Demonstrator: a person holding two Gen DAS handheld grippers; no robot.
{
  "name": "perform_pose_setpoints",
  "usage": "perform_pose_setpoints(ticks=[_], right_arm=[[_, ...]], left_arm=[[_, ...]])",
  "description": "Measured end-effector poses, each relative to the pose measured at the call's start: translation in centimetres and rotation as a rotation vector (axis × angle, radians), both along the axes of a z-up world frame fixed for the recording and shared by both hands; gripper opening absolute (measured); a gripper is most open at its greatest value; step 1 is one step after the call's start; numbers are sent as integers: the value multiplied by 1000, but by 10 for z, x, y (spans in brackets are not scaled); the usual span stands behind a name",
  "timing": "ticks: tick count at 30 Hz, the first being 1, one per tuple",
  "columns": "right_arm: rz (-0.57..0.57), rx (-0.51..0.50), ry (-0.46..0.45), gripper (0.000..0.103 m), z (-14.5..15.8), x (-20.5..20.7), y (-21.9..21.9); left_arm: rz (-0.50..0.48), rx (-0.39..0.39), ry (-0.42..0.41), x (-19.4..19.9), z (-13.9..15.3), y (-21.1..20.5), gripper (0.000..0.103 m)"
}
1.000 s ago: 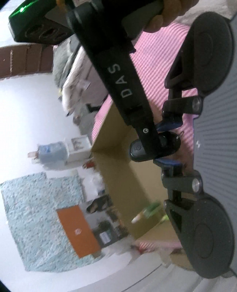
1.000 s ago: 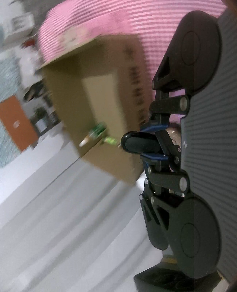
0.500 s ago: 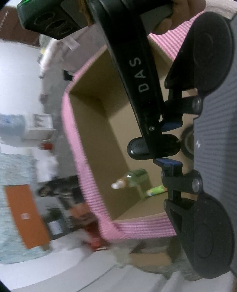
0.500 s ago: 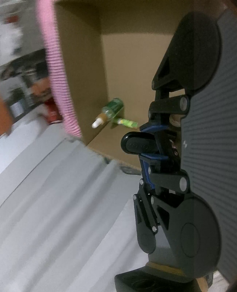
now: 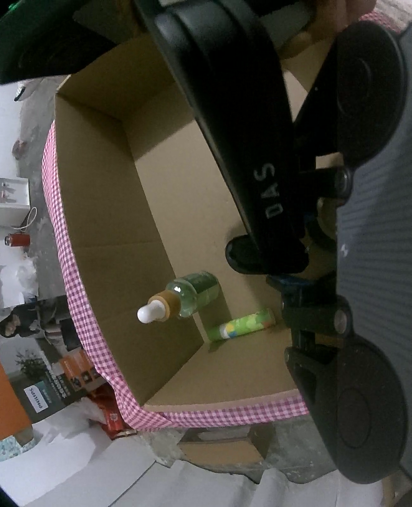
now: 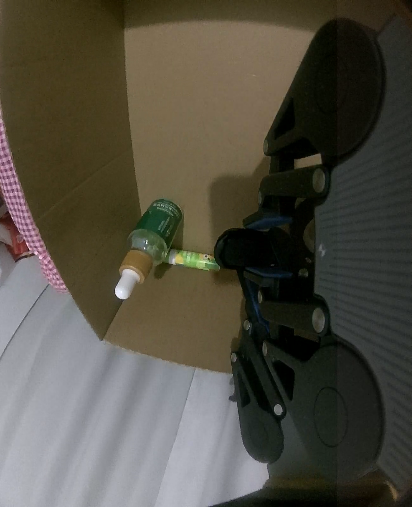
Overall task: Organize rigid objects
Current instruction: 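Open the right tool to drop the black item into the box, then grasp the pink bowl by its rim with the right tool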
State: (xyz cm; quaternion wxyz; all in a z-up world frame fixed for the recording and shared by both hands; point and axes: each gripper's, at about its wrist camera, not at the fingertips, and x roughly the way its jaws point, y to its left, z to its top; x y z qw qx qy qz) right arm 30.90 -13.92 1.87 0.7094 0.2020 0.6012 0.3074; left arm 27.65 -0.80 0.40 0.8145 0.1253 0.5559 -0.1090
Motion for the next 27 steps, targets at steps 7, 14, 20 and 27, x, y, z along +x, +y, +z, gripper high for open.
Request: perform_pose_setpoints(ticks=[7,14,20,27], right_arm=[[-22,3,-16,35,2,1,-4],[-58,60,-137,41,40,-22,-32],[-109,133,-281,42,82,-65,-77],[-179,153,-445,45,107,-140,-137]], left_arm=[[1,-29,-41,-4,14,-1,53],[-6,-52,-158,-36,57,-1,62],[-24,-112,-287,-82,96,0,66],[-95,-187,-378,-154,102,-16,75]])
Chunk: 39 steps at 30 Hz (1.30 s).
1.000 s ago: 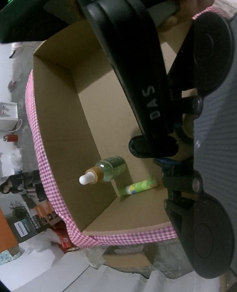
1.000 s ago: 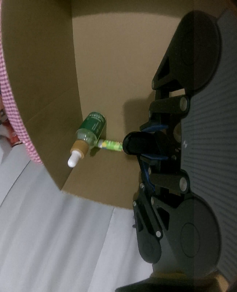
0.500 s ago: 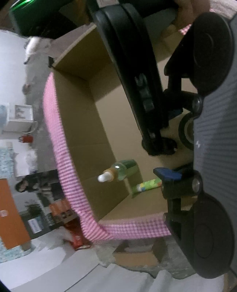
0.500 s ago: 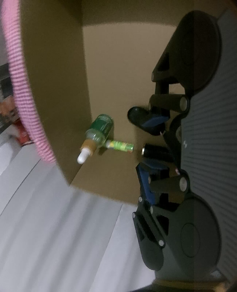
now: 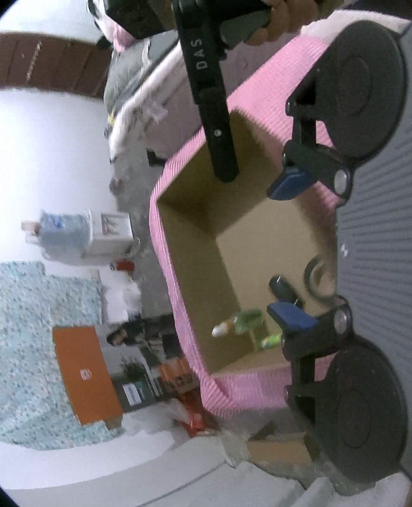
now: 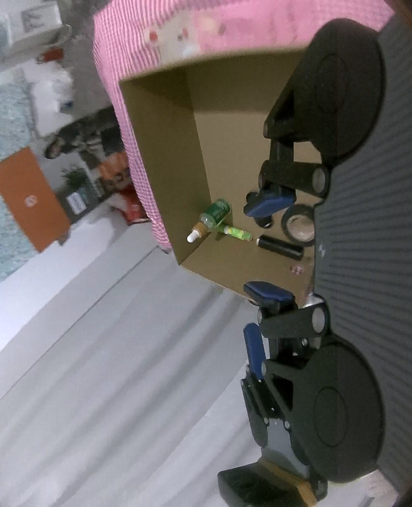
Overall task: Organize rigid objects
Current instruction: 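Grasp the pink bowl by its rim with the right tool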
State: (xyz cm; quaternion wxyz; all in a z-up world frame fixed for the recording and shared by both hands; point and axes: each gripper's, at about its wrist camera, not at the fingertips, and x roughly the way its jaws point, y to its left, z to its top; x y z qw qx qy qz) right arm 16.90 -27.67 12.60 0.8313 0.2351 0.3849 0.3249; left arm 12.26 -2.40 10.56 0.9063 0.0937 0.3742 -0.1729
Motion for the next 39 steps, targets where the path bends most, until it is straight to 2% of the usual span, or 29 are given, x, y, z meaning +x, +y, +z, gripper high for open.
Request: perform_pose_setpoints(ticks=[5,8,11,16,21,24,27,31,34,36,39], right_arm=[[-20,-52,-24,45,-17,-50,-27],[-17,-68,9,45,-42,-68,-30],[-7,-132,32,45,-67,-83,-22],[7,-254,65,42,-102,-94,-4],[9,-347,55,36,-113,-94,4],[22,-352,67,23,-116,-90,9],[26,-369,71,18,-119,-89,10],[21,-366,81,18,-118,-93,5],[14,-363,95,18,-115,-99,-2],[12,-360,105,19,-115,-101,-4],[10,-377,99,20,-116,-100,-2]], left_arm=[[-79,-16,55,-40,-41,-27,75],[-115,-6,102,-55,-74,-42,75],[-149,26,136,-64,-108,-60,75],[-157,115,97,-71,-139,-84,75],[-143,138,80,-65,-152,-92,74],[-139,131,84,-61,-158,-94,69],[-140,118,88,-61,-160,-94,69],[-179,82,111,-68,-161,-91,69],[-199,100,99,-74,-162,-95,71],[-195,121,85,-72,-164,-97,79],[-200,140,96,-66,-166,-100,79]])
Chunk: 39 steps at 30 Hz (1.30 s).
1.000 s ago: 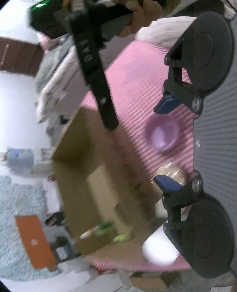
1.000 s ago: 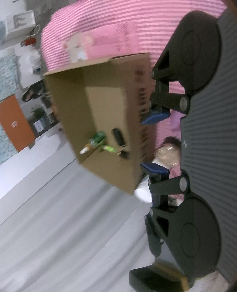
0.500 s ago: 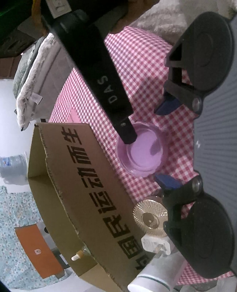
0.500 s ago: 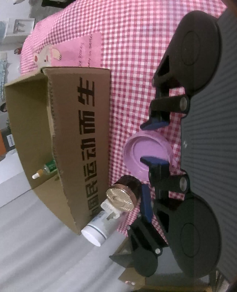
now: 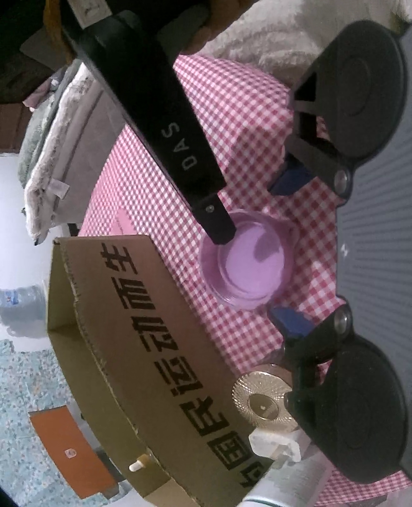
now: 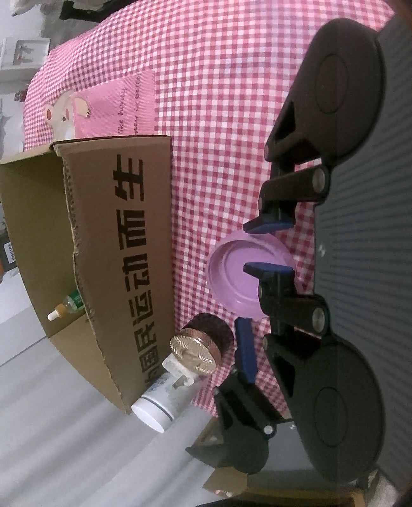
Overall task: Organize rigid objects
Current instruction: 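Grasp the pink bowl by its rim with the right tool, then carry the pink bowl over the box and lower it inside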
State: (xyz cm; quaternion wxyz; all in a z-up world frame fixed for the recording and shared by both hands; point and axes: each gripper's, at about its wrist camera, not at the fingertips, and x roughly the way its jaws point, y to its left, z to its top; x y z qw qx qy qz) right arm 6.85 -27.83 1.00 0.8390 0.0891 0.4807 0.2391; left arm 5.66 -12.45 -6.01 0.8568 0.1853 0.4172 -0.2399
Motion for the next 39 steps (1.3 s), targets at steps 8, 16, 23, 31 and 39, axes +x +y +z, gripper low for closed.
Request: perform_pose_setpoints(ticks=[8,16,23,31,39], right_arm=[[11,-42,2,20,-9,8,9],[16,-64,-25,19,-4,5,15],[17,-70,-123,19,39,-4,20],[79,-42,-284,20,109,20,37],[148,17,-167,20,126,123,57]], left_arm=[[12,7,-17,10,-1,-4,78],[10,6,-39,6,8,-5,71],[8,-20,-164,-5,59,5,71],[32,38,-339,17,130,18,72],[105,33,-188,118,142,37,72]])
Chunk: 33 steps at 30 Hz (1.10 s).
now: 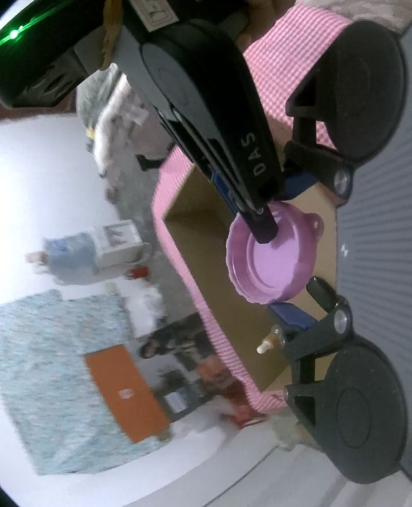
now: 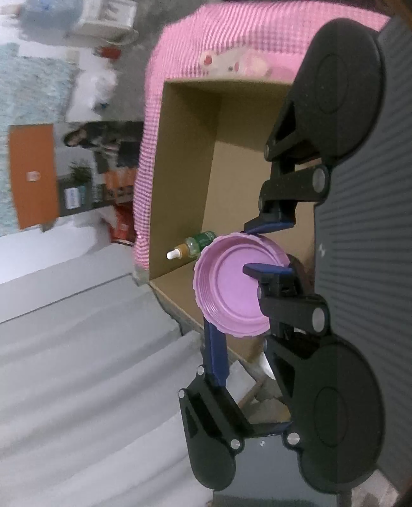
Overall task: Organize rigid objects
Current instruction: 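Carry the pink bowl over the box and lower it inside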
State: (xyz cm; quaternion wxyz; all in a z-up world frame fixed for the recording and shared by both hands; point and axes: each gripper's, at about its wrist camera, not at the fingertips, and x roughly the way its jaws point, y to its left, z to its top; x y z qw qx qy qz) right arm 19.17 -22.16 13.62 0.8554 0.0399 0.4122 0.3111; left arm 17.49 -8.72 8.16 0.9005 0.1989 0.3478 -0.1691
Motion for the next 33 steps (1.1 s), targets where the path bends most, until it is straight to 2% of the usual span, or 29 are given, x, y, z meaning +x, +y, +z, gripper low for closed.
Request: perform_pose_setpoints(ticks=[5,8,13,23,29,33], right_arm=[[6,-5,149,20,-24,77,19],[3,-27,202,20,-44,112,32],[12,-68,254,20,-72,150,46],[33,-108,321,19,-113,182,61],[25,-113,320,21,-126,190,62],[6,-99,315,22,-130,195,62]], left_arm=[[76,-14,159,71,-19,17,72],[109,5,205,101,-35,19,73],[174,14,279,138,-60,22,73],[212,81,333,160,-85,16,73],[217,84,350,164,-91,14,73],[212,75,364,166,-92,12,78]])
